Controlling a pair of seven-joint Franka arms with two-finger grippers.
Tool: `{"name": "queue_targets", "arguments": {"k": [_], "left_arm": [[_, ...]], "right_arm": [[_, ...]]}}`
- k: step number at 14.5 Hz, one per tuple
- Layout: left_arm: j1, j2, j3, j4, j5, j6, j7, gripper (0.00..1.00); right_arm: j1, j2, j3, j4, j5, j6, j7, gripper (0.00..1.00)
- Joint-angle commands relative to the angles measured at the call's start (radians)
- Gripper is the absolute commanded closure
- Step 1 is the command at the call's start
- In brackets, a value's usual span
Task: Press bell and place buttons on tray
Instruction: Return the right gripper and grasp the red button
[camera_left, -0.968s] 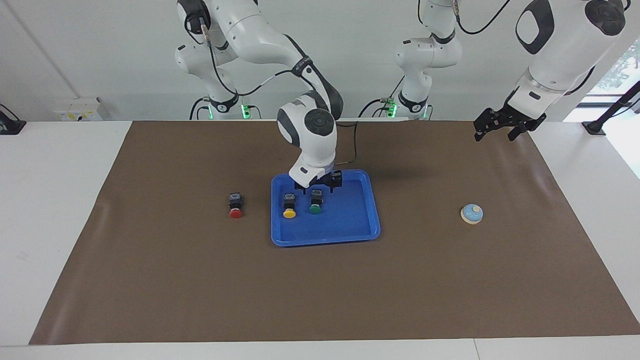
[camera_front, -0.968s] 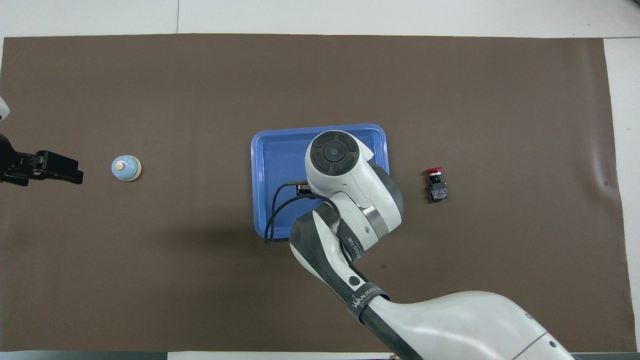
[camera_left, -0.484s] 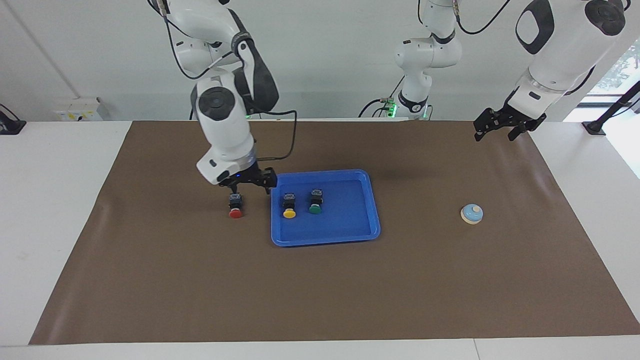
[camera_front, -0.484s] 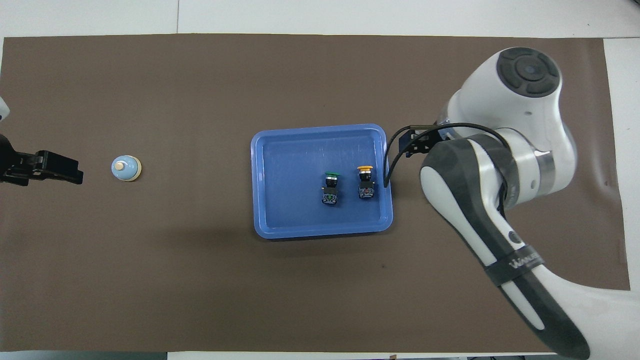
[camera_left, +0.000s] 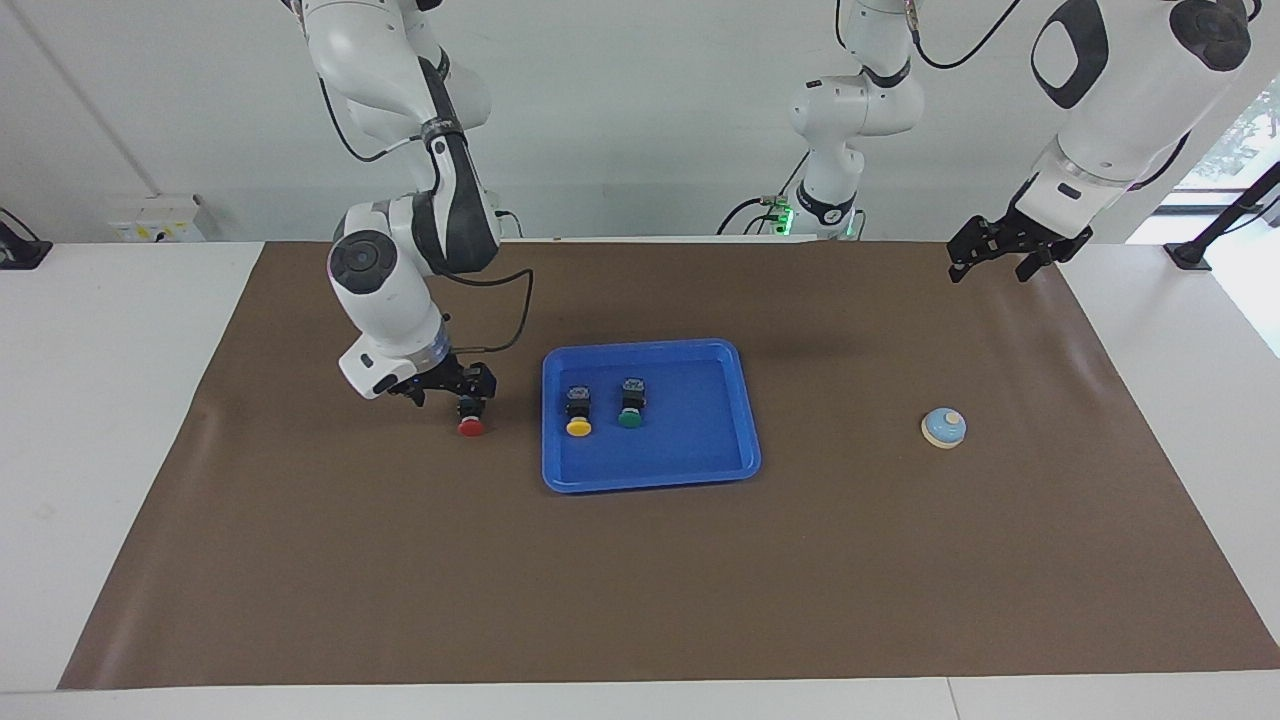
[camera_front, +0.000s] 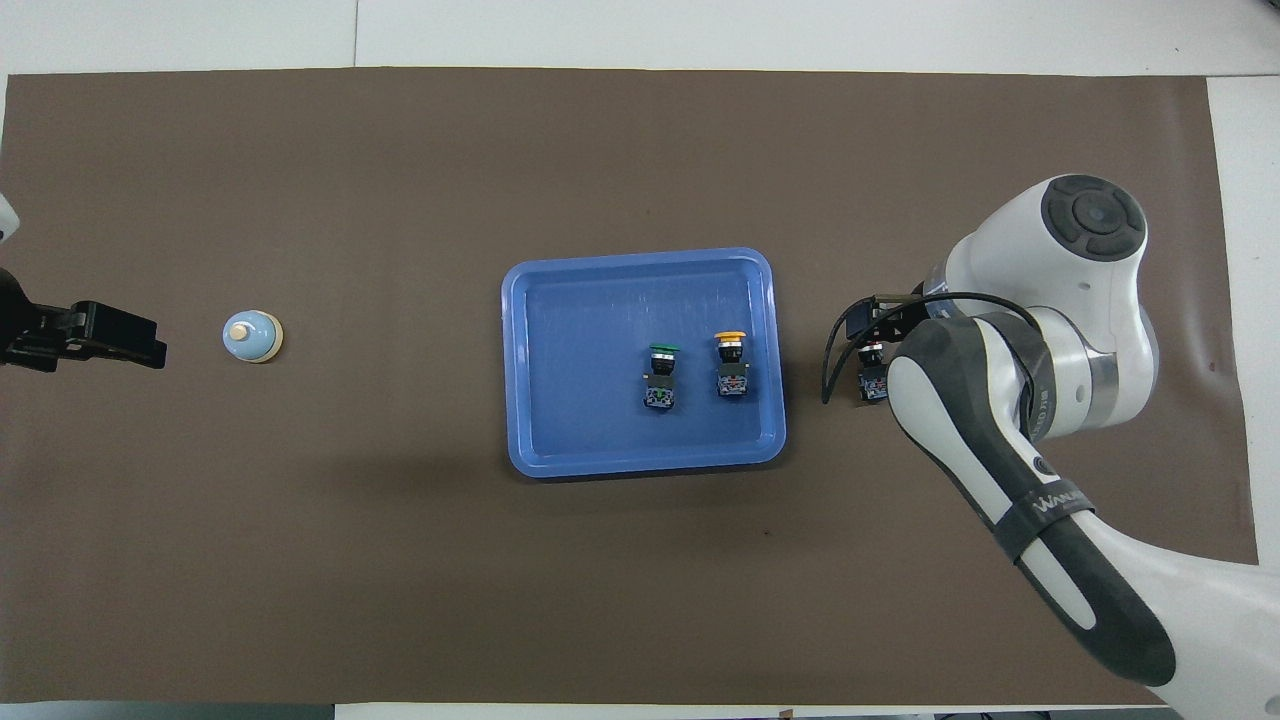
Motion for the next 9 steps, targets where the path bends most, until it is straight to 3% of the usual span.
{"name": "queue_targets", "arguments": {"k": [1, 5, 9], "left_arm": [[-0.013, -0.007, 0.012, 0.008, 0.005, -0.02, -0.001, 0.0], [-0.013, -0.007, 0.012, 0.008, 0.005, -0.02, -0.001, 0.0], [-0.013, -0.007, 0.012, 0.008, 0.005, -0.02, -0.001, 0.0]], "right_arm": [[0.006, -0.028, 0.007, -0.072, 0.014, 0.051, 0.023, 0.0], [0.007, -0.028, 0.008, -0.156, 0.014, 0.14, 0.015, 0.0], [0.007, -0.025, 0.008, -0.168, 0.013, 0.16, 0.021, 0.0]]}}
